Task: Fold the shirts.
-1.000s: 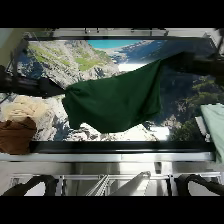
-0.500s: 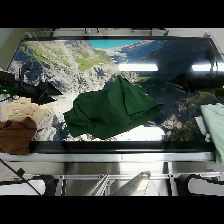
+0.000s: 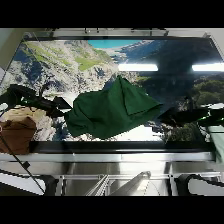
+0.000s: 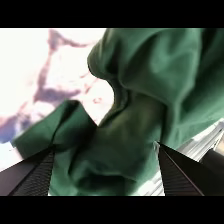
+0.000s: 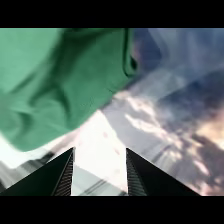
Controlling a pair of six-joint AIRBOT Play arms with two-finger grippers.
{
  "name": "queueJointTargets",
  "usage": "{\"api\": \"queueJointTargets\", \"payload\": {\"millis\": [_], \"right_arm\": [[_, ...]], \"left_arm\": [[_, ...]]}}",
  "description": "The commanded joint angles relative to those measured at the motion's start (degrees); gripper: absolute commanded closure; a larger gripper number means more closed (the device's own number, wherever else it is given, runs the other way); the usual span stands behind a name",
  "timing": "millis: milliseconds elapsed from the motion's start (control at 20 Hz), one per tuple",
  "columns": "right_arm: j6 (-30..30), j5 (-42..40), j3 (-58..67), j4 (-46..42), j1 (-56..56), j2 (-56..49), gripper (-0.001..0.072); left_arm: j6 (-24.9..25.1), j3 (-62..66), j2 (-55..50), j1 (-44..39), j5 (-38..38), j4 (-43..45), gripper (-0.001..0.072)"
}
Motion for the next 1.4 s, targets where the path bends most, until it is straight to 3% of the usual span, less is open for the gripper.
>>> {"api": "queueJointTargets", "payload": {"millis": [0,150,200,250,300,350,400,600,850,1000,1150,1350], "right_arm": [[0.9,-8.61,-2.45,2.54,7.87,-0.24,0.0339],[1.49,-14.23,-2.19,8.33,15.41,-2.56,0.0338],[1.44,-15.15,-1.81,11.06,17.25,-3.82,0.0349],[1.25,-15.3,-1.25,13.27,18.56,-4.9,0.0351],[1.2,-14.95,-0.61,14.19,19.28,-5.35,0.0484],[-0.17,-14.03,-0.02,14.47,19.45,-5.2,0.0686],[-1.27,-11.67,0.76,14.67,19.26,-4.52,0.069],[-2.36,0.35,3.85,14.64,14.47,5.62,0.069],[0.31,13.05,15.63,15.89,0.22,30.18,0.0691],[1.36,13.9,26.05,22.75,-9.01,41.35,0.069],[1.51,13.88,35.95,26.84,-14.91,46.49,0.069],[1.57,11.04,44.06,29.2,-14.6,46.07,0.069]], "left_arm": [[0.13,-0.46,-2.67,-4.37,-0.72,0.37,-0.0009],[0.13,-0.42,-4.46,-7.48,-0.74,0.37,-0.0007],[0.13,-0.42,-4.76,-8.17,-0.72,0.35,0.0062],[0.11,-0.42,-4.74,-8.63,-0.72,0.39,0.016],[0.11,-0.35,-4.63,-8.7,-0.35,0.17,0.0345],[0.11,-0.31,-4.39,-8.7,0.24,-0.2,0.0662],[0.59,-0.28,-3.74,-8.68,1.27,-0.72,0.0696],[2.27,2.51,4.5,-7.61,7.56,-5.33,0.0697],[-0.87,15.39,25.97,-4.98,14.1,-10.32,0.0696],[-4.04,25.79,41.24,-2.23,8.17,-10.6,0.0689],[-4.04,35.1,54.18,1.92,-0.31,-9.94,0.0689],[-4.02,43.43,57.94,6.82,-1.68,-8.39,0.0687]]}}
